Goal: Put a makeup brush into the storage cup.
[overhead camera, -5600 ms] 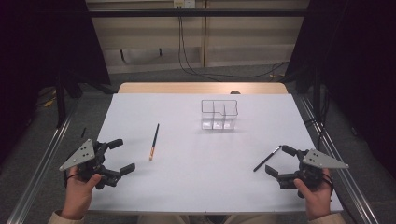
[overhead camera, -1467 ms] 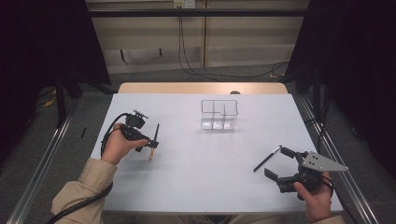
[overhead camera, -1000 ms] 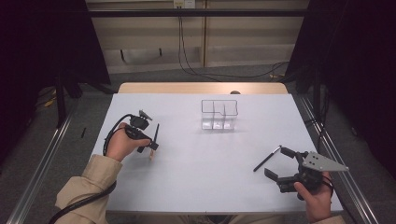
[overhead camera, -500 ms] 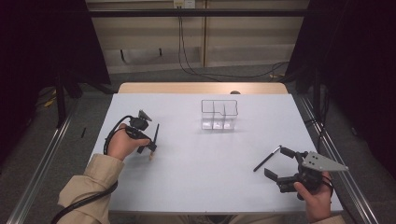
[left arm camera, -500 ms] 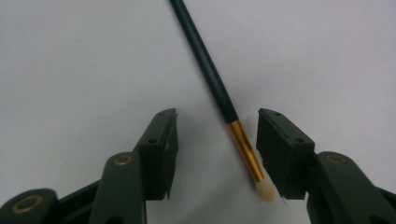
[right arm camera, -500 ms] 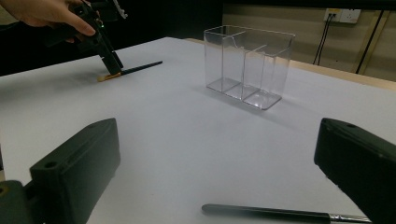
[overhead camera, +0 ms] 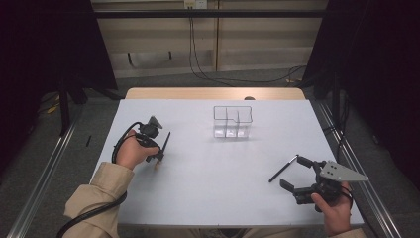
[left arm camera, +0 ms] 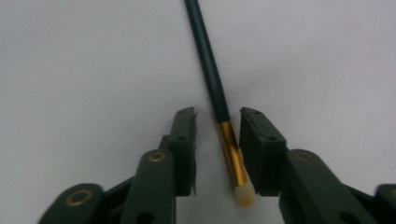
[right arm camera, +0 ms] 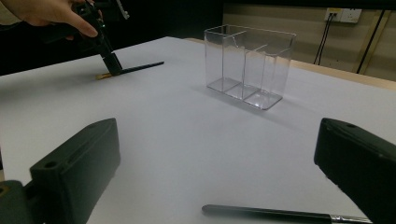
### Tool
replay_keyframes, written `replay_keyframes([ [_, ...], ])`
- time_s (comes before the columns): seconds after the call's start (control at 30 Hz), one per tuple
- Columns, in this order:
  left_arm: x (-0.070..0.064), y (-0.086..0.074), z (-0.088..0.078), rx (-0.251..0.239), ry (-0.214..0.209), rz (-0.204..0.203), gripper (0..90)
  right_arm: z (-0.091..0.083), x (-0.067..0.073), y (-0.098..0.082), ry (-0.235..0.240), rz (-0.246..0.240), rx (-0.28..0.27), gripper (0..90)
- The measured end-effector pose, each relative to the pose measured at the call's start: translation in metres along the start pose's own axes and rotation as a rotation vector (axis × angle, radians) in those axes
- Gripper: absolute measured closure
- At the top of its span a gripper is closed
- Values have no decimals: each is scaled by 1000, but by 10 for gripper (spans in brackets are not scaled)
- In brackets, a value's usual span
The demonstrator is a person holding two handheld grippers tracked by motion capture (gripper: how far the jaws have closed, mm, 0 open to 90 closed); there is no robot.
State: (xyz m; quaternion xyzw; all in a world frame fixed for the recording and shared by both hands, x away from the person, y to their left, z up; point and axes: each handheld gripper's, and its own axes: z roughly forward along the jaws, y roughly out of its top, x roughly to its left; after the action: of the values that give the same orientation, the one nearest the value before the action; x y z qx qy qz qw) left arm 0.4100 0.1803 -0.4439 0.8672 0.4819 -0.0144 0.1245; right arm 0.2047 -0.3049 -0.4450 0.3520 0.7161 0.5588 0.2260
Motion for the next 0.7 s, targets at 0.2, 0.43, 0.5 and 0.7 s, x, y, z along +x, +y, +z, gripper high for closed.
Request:
replay_keyframes([
  [0.2,-1,4,2,28,22,-10,731,1,0,0,1,-2,0,0],
  [0.43,-2,7,3,55,62,27,836,2,0,0,5,-2,3,0],
  [0.5,-2,7,3,46,54,22,837,3,0,0,4,-1,4,1],
  [0.7,5,5,4,41,14,4,825,4,1,0,8,-6,10,0],
])
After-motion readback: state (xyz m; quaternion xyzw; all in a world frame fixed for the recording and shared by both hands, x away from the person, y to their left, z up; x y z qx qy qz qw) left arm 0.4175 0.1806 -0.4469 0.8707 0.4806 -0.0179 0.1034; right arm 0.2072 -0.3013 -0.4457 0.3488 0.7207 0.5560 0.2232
